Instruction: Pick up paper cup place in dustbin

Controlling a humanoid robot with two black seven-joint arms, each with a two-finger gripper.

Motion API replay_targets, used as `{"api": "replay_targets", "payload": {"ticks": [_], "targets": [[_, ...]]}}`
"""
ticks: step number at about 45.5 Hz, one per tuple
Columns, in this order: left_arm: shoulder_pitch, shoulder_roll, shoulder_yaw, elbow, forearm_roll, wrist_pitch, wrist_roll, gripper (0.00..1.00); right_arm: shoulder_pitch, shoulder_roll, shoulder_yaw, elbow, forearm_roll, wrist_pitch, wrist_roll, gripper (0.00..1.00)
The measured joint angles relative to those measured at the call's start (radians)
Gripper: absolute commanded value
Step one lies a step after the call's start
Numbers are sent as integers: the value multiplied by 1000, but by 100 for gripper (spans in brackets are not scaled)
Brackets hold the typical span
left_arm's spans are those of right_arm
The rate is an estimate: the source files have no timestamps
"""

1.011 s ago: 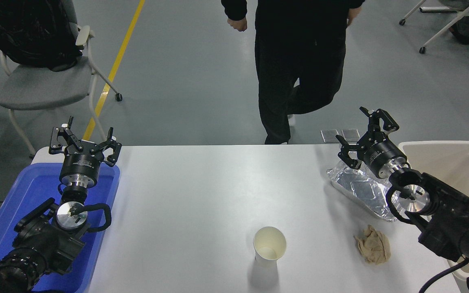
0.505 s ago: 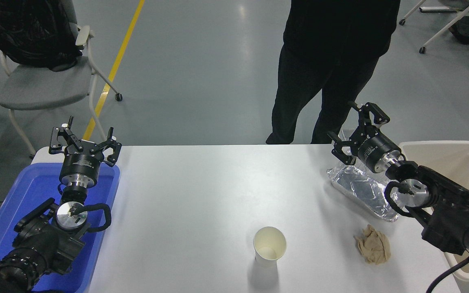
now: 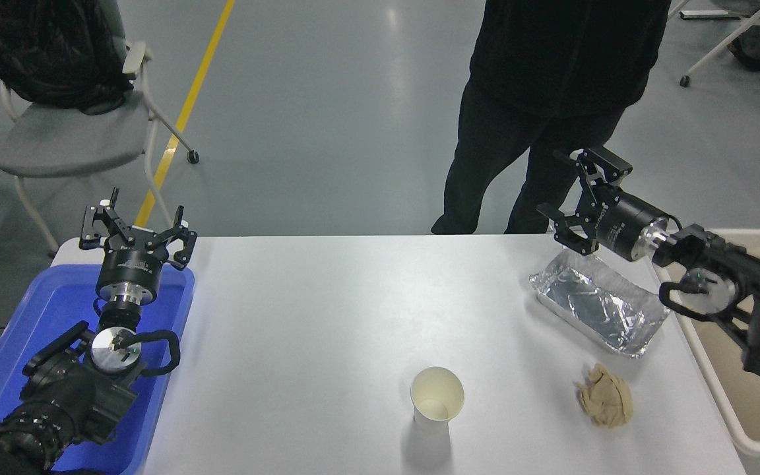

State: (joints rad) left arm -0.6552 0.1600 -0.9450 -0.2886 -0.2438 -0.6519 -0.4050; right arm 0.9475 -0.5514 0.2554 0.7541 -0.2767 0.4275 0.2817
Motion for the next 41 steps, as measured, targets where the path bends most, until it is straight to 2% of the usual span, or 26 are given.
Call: {"api": "replay_targets", "payload": {"ticks": [14,22,41], "targets": [[0,0,0,0,1,0,0,99,280,-54,-399,88,-27,-1,0,100],[0,0,0,0,1,0,0,99,433,-62,-584,160,-81,0,1,100],[0,1,0,0,2,-2,0,99,797,-18,-995,368,-153,10,2,100]]}}
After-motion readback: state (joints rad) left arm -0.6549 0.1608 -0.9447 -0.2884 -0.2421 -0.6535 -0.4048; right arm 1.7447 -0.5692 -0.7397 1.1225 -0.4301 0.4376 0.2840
